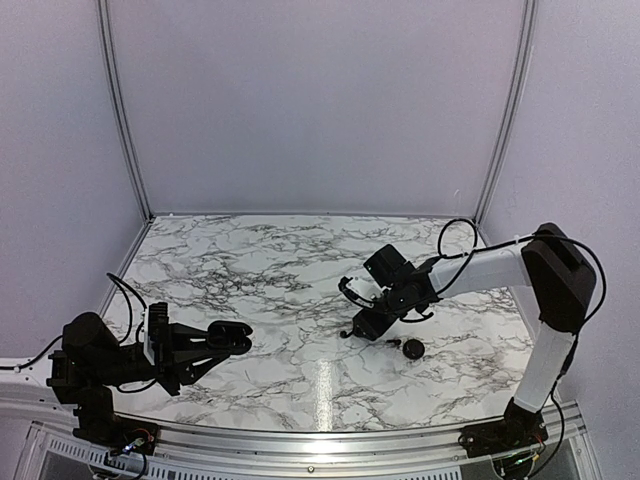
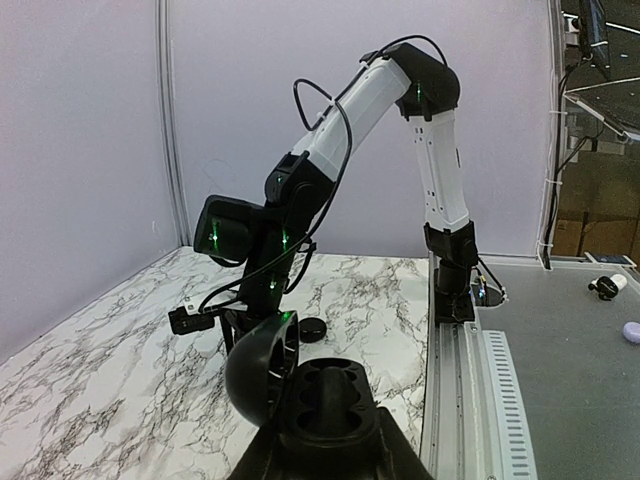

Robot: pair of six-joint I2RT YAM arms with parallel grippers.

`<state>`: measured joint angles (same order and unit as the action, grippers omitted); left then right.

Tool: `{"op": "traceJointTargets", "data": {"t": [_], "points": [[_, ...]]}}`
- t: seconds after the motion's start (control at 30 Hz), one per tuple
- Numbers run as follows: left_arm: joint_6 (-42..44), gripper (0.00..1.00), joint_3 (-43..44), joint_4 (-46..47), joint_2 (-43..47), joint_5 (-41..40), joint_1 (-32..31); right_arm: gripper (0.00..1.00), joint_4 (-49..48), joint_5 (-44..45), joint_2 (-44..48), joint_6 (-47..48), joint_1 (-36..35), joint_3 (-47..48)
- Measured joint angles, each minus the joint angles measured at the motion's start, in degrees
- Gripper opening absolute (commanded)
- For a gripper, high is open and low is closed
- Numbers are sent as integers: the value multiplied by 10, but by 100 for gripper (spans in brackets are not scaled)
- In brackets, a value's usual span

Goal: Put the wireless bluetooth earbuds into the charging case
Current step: Pick up the right earbud from the center of the board.

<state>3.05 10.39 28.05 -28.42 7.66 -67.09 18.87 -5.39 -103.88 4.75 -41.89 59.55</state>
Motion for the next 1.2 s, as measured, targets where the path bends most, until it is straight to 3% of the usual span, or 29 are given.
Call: {"op": "traceJointTargets", "data": {"t": [0.7, 0.93, 1.2], "points": [[0, 0, 0, 0, 4, -2, 0, 52, -13, 17, -72, -5, 4, 85], [0, 0, 0, 0, 4, -2, 0, 52, -13, -32, -72, -2, 17, 89], [0, 0, 0, 0, 4, -2, 0, 39, -31, -101, -56, -4, 67, 88]]}}
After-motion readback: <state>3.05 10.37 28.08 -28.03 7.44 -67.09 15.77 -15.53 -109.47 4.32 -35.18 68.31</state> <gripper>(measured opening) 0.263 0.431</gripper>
